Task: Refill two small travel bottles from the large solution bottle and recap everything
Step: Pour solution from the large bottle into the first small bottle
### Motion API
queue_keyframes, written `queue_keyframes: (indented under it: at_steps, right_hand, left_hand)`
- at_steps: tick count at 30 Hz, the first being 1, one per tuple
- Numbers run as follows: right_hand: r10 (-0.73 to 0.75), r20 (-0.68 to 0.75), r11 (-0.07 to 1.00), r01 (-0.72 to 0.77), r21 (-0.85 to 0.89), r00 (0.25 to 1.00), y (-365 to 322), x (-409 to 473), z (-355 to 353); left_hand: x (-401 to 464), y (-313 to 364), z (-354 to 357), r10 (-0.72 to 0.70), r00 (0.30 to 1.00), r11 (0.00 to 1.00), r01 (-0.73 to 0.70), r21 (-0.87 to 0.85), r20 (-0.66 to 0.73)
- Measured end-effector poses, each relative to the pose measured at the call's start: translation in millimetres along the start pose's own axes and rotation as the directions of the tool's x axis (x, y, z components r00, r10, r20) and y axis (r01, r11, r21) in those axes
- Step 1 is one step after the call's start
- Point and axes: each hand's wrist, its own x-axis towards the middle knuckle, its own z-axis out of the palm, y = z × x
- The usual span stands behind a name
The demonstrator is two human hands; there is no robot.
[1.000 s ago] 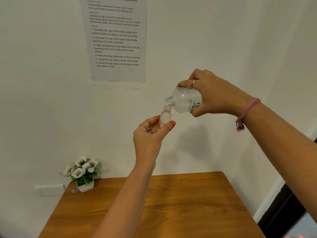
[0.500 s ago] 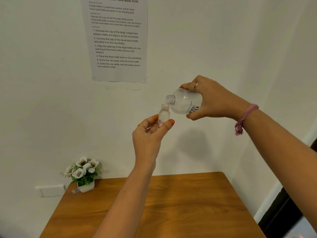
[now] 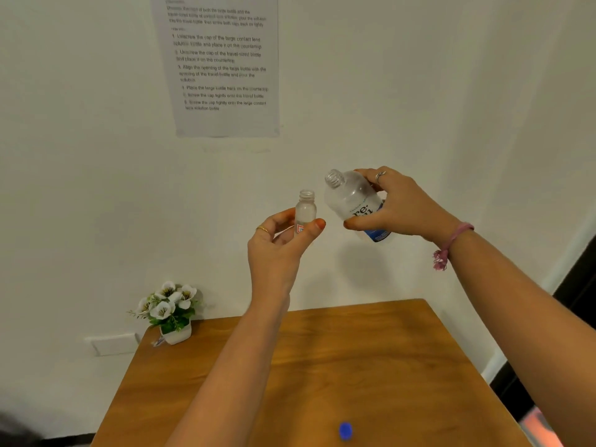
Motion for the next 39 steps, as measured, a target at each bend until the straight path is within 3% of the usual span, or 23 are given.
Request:
queue_keyframes:
  at_steps: [9,16,19,31,39]
  right_hand:
    - [0.219,0.02,0.923,-0.214,0.319,0.975,16,-49,85]
    - [0.359,0.035,0.861,-0.346,0.373,0.933,31,-87,138]
    - [0.405,0.027,0.839,-0.383,0.386,0.914,38,-101,153]
    - [0.517,0.077,0.775,-0.505,0.381,0.852,67,-158,211]
    - [0.536,0.136,0.751,-0.544,0.376,0.833,83,-177,234]
  left_hand:
    - [-37,-64,-61,-0.161,0.984,0.976,0.148,0.16,0.071]
    - [-70,-123,-105,-0.285,0.95,0.935,0.245,0.256,0.131]
    - [-82,-150,-121,-0.32,0.937,0.893,0.25,0.374,0.139]
    - [-148,-244,-170,-0.566,0.819,0.706,0.423,0.568,0.093]
    - [-172,-279,-184,-0.637,0.766,0.597,0.424,0.682,0.082]
